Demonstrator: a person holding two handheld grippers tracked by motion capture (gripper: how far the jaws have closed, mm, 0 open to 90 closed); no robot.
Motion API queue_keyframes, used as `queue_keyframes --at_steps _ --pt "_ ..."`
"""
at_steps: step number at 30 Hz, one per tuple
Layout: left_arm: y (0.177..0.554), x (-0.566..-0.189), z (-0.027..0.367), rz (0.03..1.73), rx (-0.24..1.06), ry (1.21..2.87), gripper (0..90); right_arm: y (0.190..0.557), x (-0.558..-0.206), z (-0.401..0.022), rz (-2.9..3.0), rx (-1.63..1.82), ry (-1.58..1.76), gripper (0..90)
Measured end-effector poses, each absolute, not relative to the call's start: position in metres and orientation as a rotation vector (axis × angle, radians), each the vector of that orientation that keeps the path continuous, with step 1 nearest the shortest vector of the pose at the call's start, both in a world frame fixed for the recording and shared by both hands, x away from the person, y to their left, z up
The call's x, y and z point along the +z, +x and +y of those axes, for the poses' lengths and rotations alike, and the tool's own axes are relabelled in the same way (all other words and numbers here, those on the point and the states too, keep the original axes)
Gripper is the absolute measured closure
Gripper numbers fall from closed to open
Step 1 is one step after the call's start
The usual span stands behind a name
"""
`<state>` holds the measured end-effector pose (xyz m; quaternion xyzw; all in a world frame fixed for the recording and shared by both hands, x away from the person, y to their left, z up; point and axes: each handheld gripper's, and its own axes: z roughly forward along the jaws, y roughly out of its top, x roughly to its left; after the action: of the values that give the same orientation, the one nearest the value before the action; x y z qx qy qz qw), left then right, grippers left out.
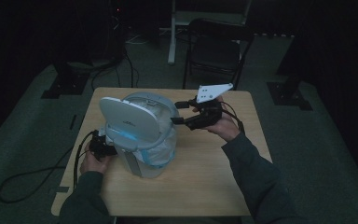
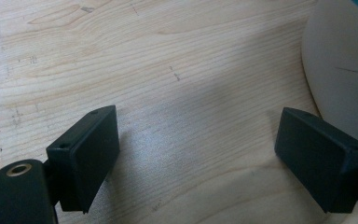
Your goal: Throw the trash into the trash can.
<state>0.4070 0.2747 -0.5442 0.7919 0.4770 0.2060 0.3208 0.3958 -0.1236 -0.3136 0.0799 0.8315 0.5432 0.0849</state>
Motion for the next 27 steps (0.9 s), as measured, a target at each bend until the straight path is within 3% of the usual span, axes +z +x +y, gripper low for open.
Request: queue_keyframes --at_steps 13,27 --pt "0.4072 -0.5443 0.2747 1.252 0.542 2.08 14.4 0.3934 -0.3151 -0.1229 2.481 1.635 0.238 27.7" --pt "0.4071 -0.5442 0.2747 1.252 0.541 2.08 14.4 0.3871 -0.314 -0.1195 2.487 1.678 0.218 24.0"
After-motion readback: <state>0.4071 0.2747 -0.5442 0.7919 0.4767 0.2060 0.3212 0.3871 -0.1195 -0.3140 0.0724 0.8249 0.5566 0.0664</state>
